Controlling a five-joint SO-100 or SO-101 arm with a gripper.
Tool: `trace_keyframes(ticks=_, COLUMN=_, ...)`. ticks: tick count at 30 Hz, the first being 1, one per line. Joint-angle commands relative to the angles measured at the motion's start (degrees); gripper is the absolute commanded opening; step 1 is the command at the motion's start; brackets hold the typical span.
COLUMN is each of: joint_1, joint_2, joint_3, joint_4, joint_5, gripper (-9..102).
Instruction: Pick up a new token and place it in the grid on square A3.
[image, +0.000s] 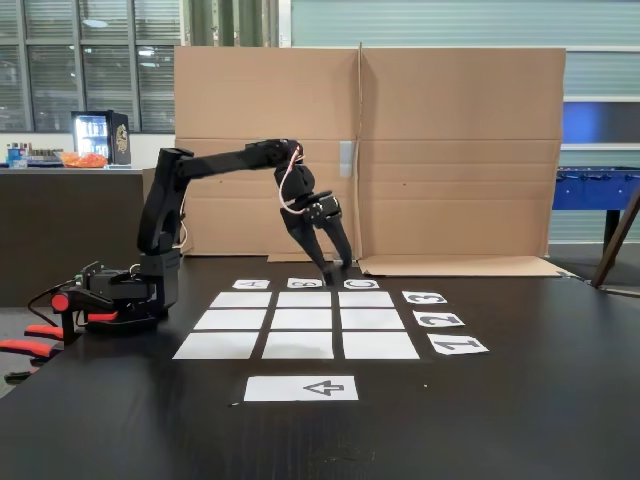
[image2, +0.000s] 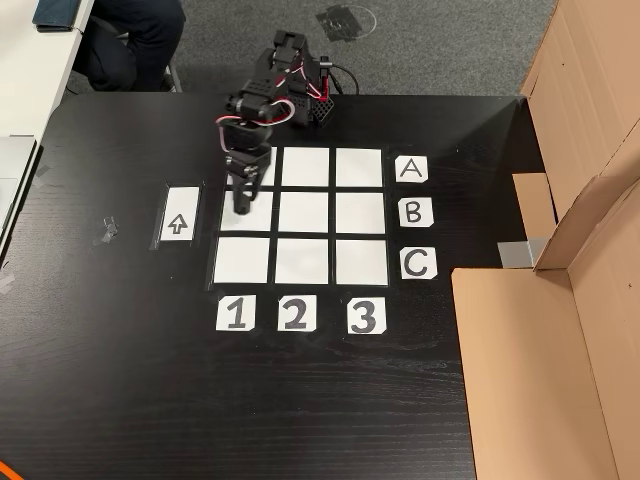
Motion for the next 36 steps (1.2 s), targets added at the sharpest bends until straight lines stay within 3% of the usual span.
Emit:
trace_keyframes(ticks=1, joint_1=-4.6, joint_2=7.0, joint_3=2.4, joint_4=1.1, joint_5=0.7, gripper=14)
trace_keyframes(ticks=25, joint_1=-32.3, joint_2=50.3, joint_3=48.1, joint_4=1.3, joint_5=1.1, gripper=14)
trace_keyframes(ticks=36, joint_1=-43.3, joint_2=55.7, joint_3=58.9, joint_4=-1.1, joint_5=2.0, gripper=13)
